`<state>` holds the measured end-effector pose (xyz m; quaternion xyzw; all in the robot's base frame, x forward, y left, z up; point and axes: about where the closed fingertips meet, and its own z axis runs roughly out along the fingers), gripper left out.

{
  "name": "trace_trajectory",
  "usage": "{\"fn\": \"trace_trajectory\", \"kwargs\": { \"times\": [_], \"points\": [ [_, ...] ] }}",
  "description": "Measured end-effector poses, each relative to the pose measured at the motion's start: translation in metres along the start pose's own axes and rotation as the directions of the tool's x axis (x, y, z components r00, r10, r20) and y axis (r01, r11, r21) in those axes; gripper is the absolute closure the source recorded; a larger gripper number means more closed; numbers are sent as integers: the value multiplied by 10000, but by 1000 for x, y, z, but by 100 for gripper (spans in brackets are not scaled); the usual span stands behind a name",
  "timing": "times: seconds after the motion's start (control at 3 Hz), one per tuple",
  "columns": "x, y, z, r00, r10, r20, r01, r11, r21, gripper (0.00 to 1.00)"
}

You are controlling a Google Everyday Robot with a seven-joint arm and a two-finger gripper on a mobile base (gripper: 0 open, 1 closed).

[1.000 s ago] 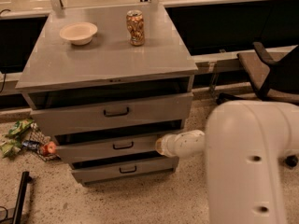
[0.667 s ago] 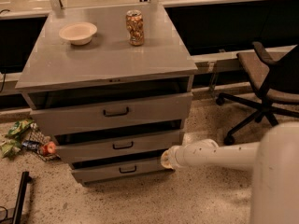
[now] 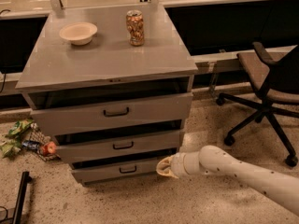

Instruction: Close middle drawer

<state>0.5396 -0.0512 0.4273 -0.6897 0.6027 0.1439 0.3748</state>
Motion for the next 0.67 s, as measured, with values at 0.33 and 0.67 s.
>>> {"fn": "trace_trajectory", "kwargs": {
  "times": [0.33,0.67],
  "points": [
    [-68,-8,-25,9757,-600,2108,393,9941,1014,97],
    [-77,-11,-22,9741,-720,2143,515,9937,996,74]
  ]
}}
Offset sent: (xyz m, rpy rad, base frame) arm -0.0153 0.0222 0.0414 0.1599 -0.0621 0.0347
